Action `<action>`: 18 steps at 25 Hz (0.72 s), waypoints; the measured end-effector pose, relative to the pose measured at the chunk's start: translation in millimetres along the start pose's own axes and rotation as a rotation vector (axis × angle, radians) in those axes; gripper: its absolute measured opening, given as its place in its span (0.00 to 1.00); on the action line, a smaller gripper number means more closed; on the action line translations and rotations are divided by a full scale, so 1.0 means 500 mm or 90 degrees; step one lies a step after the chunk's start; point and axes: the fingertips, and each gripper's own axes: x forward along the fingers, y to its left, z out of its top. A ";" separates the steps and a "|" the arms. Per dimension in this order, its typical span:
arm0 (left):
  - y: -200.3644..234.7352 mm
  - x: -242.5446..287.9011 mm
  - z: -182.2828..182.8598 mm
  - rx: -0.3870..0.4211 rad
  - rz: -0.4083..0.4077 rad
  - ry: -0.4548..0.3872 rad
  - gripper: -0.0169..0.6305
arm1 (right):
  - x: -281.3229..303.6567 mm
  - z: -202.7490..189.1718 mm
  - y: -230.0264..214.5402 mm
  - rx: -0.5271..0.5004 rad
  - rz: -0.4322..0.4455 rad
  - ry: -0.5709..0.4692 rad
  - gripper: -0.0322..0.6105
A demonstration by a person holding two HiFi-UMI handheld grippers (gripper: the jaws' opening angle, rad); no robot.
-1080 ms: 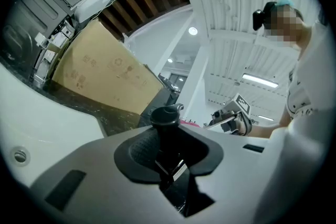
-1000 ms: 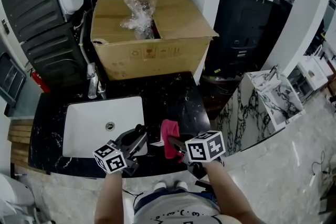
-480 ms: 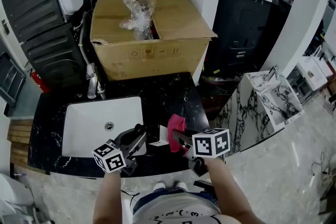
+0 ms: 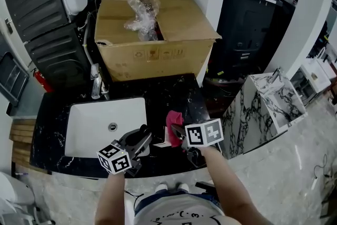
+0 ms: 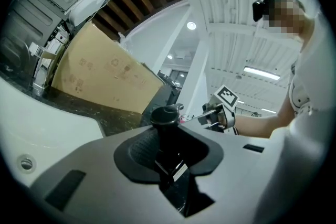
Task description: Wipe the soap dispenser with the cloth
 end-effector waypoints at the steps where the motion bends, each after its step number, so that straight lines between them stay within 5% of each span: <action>1: -0.004 0.003 0.002 0.010 0.000 0.002 0.18 | -0.001 -0.013 -0.018 0.006 -0.017 0.009 0.12; 6: -0.034 0.040 0.004 0.076 0.007 0.023 0.20 | -0.023 -0.040 -0.052 0.055 -0.027 -0.009 0.13; 11: -0.070 0.095 -0.003 0.208 -0.001 0.079 0.21 | -0.074 -0.038 -0.081 0.107 -0.030 -0.064 0.13; 15: -0.074 0.111 -0.012 0.239 -0.016 0.118 0.31 | -0.105 -0.039 -0.106 0.118 -0.040 -0.079 0.13; 18: -0.097 0.128 -0.021 0.252 -0.039 0.125 0.29 | -0.118 -0.032 -0.111 0.128 -0.035 -0.092 0.13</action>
